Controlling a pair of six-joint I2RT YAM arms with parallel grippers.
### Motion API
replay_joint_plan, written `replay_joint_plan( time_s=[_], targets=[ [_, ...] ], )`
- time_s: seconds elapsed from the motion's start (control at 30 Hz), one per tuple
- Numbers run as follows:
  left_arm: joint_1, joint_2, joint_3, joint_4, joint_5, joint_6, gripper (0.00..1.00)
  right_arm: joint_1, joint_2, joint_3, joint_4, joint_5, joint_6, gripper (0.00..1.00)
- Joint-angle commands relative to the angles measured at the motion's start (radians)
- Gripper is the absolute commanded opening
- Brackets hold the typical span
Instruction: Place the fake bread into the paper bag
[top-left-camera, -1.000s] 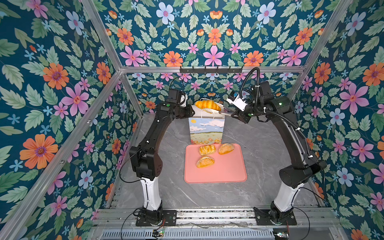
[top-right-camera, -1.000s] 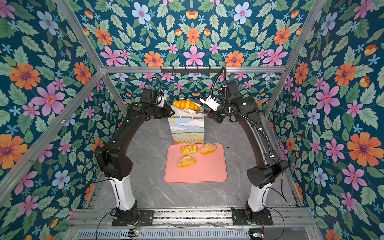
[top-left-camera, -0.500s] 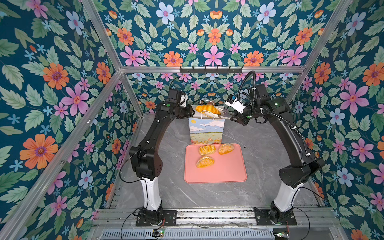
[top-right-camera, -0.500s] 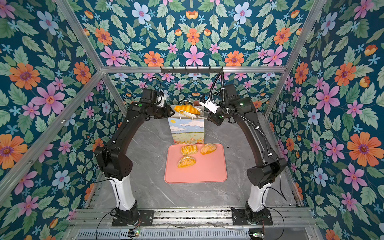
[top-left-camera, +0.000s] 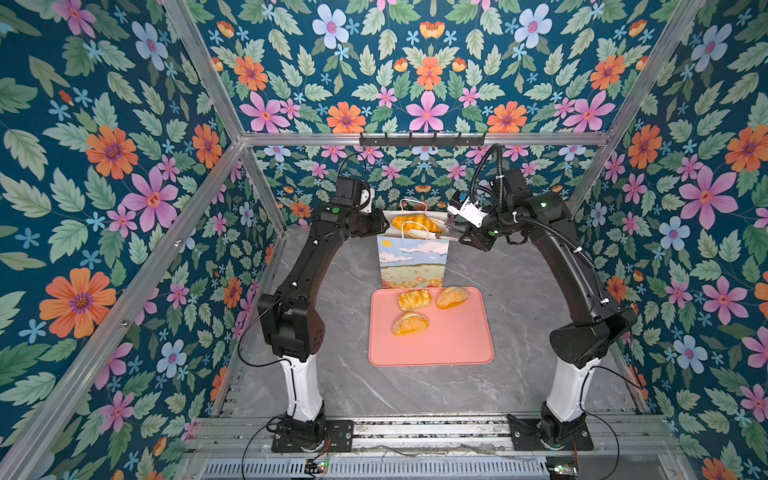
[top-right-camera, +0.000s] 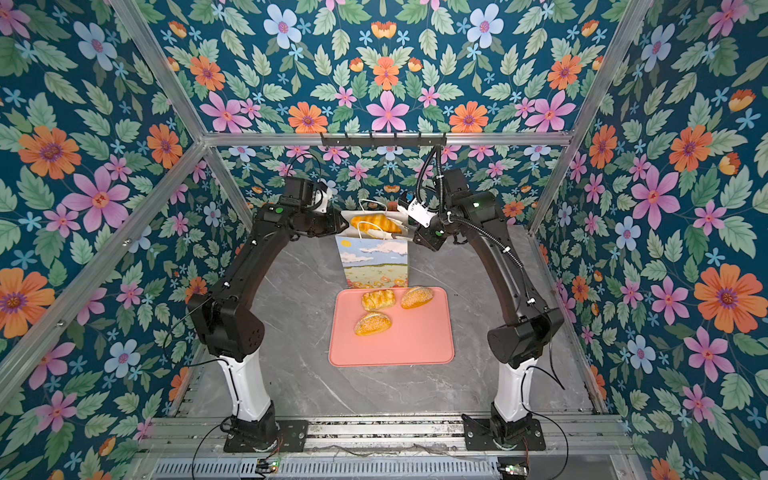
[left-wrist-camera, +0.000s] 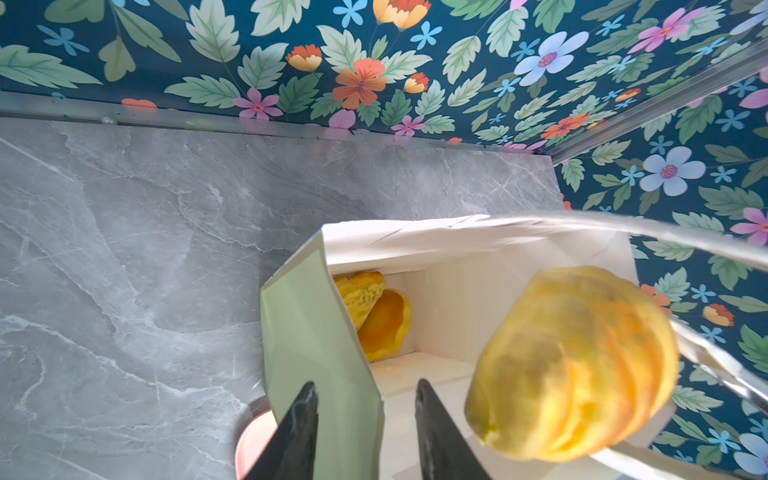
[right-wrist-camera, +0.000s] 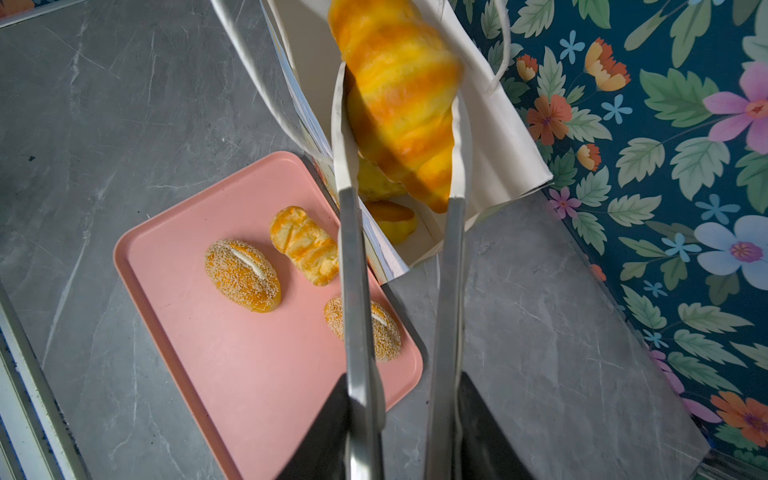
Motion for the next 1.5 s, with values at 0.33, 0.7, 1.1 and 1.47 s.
replay_joint_plan(
  time_s=[0.33, 0.7, 1.1, 1.47],
  targets=[
    [-0.009, 0.005, 0.007, -0.024, -0.151, 0.066, 0.39, 0.013, 0.068, 0.078, -0.051, 0.034, -0.009, 0.38],
    [-0.036, 0.019, 0.021, -0.03, -0.211, 0.101, 0.38, 0.022, 0.094, 0.113, -0.077, 0.043, -0.009, 0.42],
    [-0.047, 0.031, 0.027, -0.033, -0.27, 0.104, 0.38, 0.029, 0.097, 0.138, -0.065, 0.036, -0.005, 0.45],
    [-0.047, 0.024, 0.029, -0.034, -0.252, 0.097, 0.38, 0.033, 0.066, 0.154, -0.057, 0.042, -0.001, 0.44]
  ],
)
